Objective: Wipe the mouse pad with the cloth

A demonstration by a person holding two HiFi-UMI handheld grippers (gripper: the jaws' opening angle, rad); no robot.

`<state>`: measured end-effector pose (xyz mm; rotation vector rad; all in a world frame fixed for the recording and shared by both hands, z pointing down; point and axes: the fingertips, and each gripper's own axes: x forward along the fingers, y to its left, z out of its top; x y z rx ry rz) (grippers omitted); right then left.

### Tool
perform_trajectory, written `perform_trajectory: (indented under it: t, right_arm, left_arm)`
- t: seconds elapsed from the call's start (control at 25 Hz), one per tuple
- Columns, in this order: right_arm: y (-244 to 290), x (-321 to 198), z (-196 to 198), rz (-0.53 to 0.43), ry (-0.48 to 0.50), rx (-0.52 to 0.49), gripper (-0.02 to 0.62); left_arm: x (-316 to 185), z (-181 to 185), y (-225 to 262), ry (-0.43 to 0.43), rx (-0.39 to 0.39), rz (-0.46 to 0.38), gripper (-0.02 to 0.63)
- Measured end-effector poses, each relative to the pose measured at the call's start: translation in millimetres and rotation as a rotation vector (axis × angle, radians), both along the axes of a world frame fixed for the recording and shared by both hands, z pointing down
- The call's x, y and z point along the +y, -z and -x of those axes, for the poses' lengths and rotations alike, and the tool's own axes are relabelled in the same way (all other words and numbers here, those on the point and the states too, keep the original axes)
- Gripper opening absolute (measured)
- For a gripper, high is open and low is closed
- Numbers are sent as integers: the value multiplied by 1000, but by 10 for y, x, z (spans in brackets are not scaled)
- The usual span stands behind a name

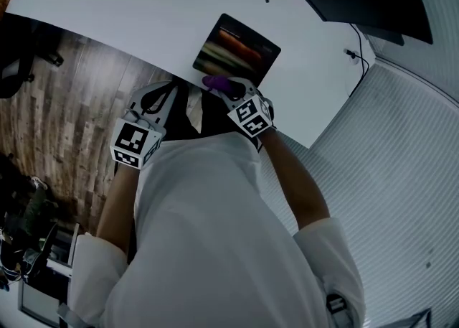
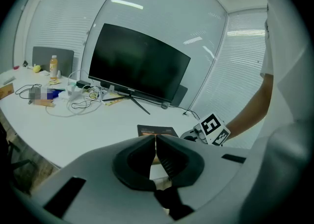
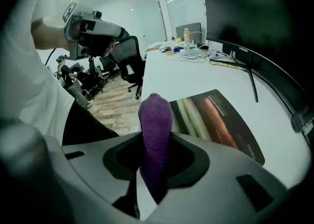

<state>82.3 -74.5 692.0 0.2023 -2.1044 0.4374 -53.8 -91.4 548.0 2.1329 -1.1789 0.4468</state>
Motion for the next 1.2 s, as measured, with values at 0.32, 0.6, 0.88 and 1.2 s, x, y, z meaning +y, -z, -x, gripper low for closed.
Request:
perform_trajectory:
  t: [0.32, 0.6, 0.88, 1.2]
  right_arm:
    - [-237, -466, -58, 109, 85, 15, 127]
    - [-311, -1082, -212, 116, 54, 13, 129]
    - [-338, -1653, -379, 42, -29, 35, 130]
    - [-347, -2140, -552, -118, -43, 120, 132]
  left_arm:
    - [46, 52, -58, 75, -2, 29, 23]
    - [60, -11, -143, 89, 1, 50, 23]
    - [28, 9, -134, 120, 0, 54, 23]
    - [28, -38, -96, 139, 3, 45, 23]
